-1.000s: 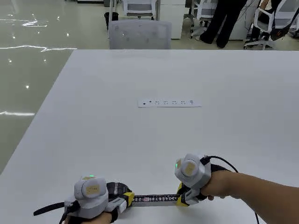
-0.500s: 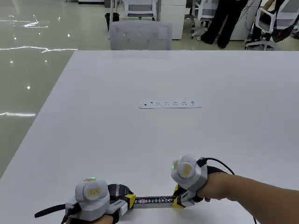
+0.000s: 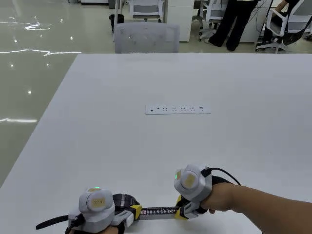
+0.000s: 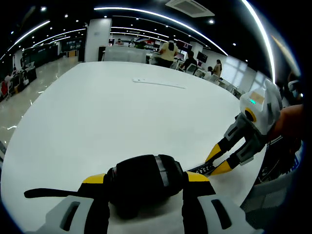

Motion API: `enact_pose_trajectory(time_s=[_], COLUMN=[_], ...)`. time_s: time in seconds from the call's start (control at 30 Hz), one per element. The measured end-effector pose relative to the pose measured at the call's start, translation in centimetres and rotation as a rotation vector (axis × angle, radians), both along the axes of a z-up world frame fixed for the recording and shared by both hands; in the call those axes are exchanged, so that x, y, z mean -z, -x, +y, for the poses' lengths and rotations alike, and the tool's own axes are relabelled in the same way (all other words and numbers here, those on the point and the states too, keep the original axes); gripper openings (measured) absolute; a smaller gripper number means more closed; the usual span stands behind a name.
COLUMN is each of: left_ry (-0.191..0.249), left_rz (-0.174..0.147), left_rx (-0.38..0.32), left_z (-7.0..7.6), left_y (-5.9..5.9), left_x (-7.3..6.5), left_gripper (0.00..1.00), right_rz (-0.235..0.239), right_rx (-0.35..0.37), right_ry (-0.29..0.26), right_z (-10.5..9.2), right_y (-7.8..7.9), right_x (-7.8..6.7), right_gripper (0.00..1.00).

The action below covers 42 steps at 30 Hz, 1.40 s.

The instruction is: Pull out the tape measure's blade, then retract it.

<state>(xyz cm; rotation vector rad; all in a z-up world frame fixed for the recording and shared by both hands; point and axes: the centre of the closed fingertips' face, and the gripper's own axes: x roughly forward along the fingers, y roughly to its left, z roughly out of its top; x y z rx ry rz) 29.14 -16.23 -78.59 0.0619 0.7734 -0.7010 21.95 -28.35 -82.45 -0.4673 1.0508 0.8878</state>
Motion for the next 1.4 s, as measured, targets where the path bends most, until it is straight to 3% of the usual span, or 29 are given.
enact_pose_trajectory(time_s=[0.33, 0.57, 1.1, 1.4], left_ry=[-0.002, -0.005, -0.021, -0.008], left_rz=[0.001, 0.004, 0.004, 0.014], left_rx=[-0.002, -0.004, -0.004, 0.003], left_z=[0.0, 0.0, -0.1, -0.1], left_y=[0.1, 0.1, 0.1, 0.1], left_x=[0.0, 0.0, 0.0, -0.1], left_gripper=[0.57, 0.57, 0.56, 0.56], right_rz=[0.023, 0.009, 0.009, 0.007], right_rx=[-0.002, -0.015, -0.02, -0.019], right_ry=[-0.005, -0.01, 0.013, -0.021], right_z=[1.3, 2.8, 3.6, 5.3], right_y=[-0.5, -1.2, -1.9, -2.2], right_x=[0.0, 0.0, 0.0, 0.0], right_gripper=[0.14, 0.14, 0.14, 0.14])
